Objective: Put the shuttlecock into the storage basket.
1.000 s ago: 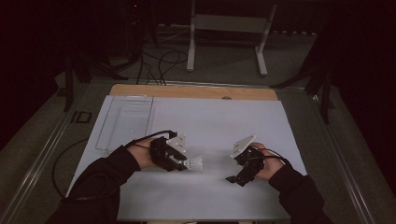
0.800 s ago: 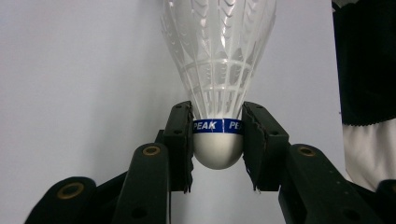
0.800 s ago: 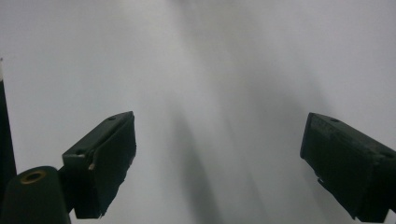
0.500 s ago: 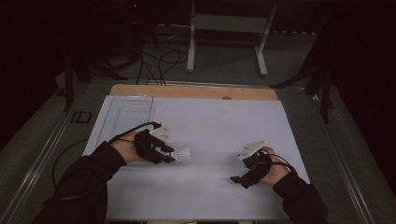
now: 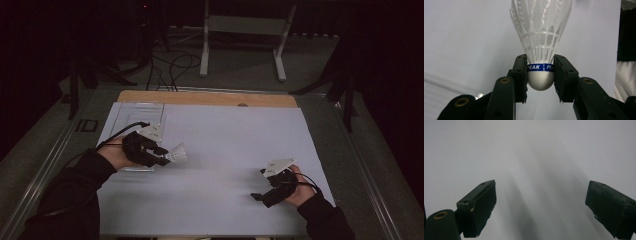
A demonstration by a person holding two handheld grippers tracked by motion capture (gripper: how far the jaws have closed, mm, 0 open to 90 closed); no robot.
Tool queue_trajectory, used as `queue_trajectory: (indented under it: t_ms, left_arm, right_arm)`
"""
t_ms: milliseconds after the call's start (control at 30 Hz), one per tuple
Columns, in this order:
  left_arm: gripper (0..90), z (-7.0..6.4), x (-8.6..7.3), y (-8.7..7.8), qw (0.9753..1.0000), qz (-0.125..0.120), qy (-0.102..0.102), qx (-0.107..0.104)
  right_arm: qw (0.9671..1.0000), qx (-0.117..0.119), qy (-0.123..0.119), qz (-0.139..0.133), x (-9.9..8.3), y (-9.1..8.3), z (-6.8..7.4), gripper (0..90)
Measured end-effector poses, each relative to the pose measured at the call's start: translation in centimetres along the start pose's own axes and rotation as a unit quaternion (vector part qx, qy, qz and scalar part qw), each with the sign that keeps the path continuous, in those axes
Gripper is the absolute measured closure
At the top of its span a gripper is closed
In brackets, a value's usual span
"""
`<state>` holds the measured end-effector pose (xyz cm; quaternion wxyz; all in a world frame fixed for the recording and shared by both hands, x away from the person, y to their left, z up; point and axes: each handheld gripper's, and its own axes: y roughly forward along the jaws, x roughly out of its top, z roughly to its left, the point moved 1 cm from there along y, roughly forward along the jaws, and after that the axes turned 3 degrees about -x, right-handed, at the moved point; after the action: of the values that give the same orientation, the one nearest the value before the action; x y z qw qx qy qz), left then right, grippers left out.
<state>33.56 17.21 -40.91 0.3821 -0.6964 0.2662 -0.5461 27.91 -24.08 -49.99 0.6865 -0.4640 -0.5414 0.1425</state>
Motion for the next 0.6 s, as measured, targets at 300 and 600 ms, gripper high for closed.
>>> queue_trajectory:
  t_ms: [300, 600]
  left_arm:
    - [65.6, 0.7, -1.6, -2.2, 0.9993, 0.001, -0.028, 0.024]
    - [65.6, 1.8, -3.6, -4.7, 0.9963, -0.012, -0.067, 0.053]
  right_arm:
    - [0.9997, -0.016, 0.015, -0.014, -1.3, -0.1, 0.2, 9.8]
    - [0.9983, -0.024, 0.049, -0.019, -2.8, -0.2, 0.1, 9.7]
